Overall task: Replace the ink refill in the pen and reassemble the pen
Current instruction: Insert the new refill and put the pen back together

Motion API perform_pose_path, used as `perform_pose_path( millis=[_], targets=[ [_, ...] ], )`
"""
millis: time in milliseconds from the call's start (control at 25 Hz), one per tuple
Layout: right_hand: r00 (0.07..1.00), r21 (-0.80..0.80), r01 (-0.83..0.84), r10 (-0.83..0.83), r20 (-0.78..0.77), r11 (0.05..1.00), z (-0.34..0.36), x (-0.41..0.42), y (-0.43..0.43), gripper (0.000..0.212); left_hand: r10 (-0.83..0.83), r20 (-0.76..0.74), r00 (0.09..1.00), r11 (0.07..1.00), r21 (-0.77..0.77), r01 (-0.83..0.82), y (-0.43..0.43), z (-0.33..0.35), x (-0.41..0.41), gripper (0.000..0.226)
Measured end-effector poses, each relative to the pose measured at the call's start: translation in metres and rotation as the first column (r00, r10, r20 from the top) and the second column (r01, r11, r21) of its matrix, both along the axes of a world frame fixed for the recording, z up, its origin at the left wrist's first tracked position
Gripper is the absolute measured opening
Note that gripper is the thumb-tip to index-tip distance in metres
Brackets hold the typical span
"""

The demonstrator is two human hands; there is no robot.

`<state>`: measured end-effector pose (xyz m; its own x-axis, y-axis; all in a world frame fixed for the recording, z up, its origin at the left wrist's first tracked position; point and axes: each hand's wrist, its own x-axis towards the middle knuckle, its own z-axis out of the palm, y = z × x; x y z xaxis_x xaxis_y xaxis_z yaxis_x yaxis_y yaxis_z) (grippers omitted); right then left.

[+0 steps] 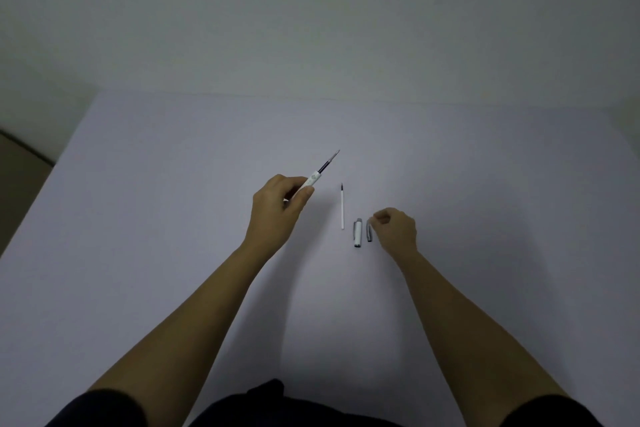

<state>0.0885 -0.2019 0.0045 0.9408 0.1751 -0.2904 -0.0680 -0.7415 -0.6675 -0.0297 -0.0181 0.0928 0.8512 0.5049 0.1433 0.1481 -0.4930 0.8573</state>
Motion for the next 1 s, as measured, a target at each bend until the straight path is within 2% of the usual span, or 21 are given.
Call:
perform_pose_path(
  millis=[160,240,320,400,520,600,680,760,1000],
  targets=[
    [0.997,-0.083,-0.073,0.073,0.002,0.994,-0.017,-0.003,0.001,0.027,-0.004,-0.032,0.999,1.0,-0.021,0.003,0.003,-0.004,0.003,0.016],
    [0.998,-0.087,-0.056,0.057,0.011,0.995,-0.017,-0.001,0.004,0.025,-0.009,-0.047,0.999,1.0,-0.028,0.007,0.003,-0.006,0.003,0.016],
    [0.999,0.018,0.039,-0.039,-0.007,0.999,-0.008,0.003,0.008,0.021,-0.019,-0.054,0.998,0.999,-0.036,0.017,0.004,-0.007,0.004,0.016],
    [0.987,0.237,0.155,-0.14,-0.081,0.959,0.008,0.011,0.014,0.017,-0.025,-0.061,0.998,0.999,-0.035,0.023,0.005,-0.009,0.004,0.017],
    [0.957,0.575,0.274,-0.16,-0.241,0.771,0.036,0.019,0.021,0.005,-0.046,-0.091,0.995,0.999,-0.016,0.045,0.006,-0.013,0.002,0.017],
    [0.945,0.698,0.316,-0.143,-0.296,0.642,0.05,0.021,0.025,0.005,-0.075,-0.113,0.991,0.997,-0.008,0.075,0.006,-0.016,0.0,0.017],
    [0.942,0.755,0.325,-0.124,-0.311,0.57,0.06,0.02,0.027,0.007,-0.095,-0.127,0.987,0.995,-0.01,0.095,0.005,-0.018,-0.002,0.017],
    [0.943,0.779,0.321,-0.104,-0.316,0.539,0.066,0.018,0.03,0.005,-0.11,-0.139,0.984,0.994,-0.002,0.111,0.004,-0.02,-0.003,0.016],
    [0.945,0.793,0.307,-0.069,-0.321,0.527,0.074,0.01,0.036,0.004,-0.117,-0.148,0.982,0.993,0.011,0.12,0.005,-0.021,-0.006,0.016]
  ],
)
